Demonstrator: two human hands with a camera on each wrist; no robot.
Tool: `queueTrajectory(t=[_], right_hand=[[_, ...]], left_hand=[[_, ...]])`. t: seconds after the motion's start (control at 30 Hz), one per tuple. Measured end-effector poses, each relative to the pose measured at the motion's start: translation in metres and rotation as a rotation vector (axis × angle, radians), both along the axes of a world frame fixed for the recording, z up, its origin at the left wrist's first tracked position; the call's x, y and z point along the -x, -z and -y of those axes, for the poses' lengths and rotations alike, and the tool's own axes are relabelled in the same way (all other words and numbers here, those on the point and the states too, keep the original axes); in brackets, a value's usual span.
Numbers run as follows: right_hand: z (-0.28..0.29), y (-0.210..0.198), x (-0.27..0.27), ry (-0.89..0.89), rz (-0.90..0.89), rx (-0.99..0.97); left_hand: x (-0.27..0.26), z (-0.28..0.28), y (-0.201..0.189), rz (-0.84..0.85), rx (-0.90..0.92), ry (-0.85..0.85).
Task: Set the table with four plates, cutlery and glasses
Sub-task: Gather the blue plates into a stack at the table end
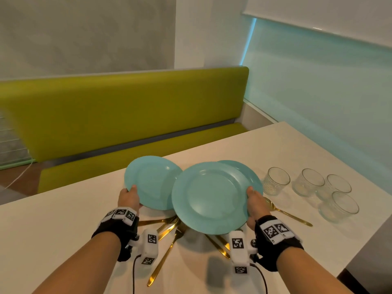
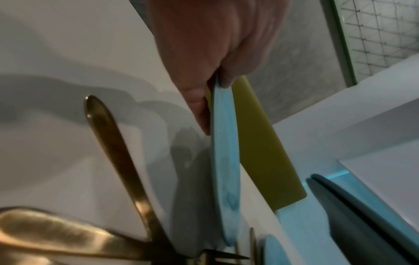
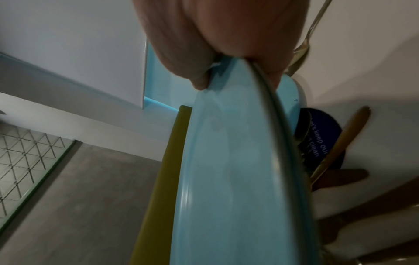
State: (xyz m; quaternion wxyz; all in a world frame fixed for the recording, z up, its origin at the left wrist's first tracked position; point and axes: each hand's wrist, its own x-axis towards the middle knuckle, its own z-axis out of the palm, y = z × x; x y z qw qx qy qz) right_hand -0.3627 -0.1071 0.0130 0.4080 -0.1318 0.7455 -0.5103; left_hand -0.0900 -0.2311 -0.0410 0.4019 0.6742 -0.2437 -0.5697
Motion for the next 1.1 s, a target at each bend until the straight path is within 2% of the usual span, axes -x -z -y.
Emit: queueTrajectory(t=[0.2, 0.37, 0.43, 0.6, 0.73, 0.97, 1.1], right_hand=[[0.019, -0.013, -0.012, -0.108, -0.093, -0.036], [0.033, 0.005, -0.003, -0.113, -0.071, -0.002], [0.032, 0.006, -0.002, -0.132, -0.081, 0.0], [0.025, -0.009, -0.003, -0.095, -0.165, -0.013], [0.018, 0.001, 0.005, -0.088, -0.26, -0.041], [0.025, 0.033, 0.011, -0.142, -0.279, -0.064], [0.028, 0.046, 0.035, -0.155, -0.201, -0.142]], left_hand=[[0.008, -0.012, -0.033, -0.057, 0.06, -0.072], [0.023, -0.029, -0.057, -0.051, 0.039, 0.027], [0.029, -0.034, -0.062, -0.101, 0.011, 0.019], [0.047, -0.041, -0.063, -0.167, 0.0, 0.065], [0.063, -0.045, -0.059, -0.147, -0.021, 0.083], [0.093, -0.055, -0.06, -0.192, -0.024, 0.131], [0.095, -0.047, -0.047, -0.086, -0.016, 0.129]])
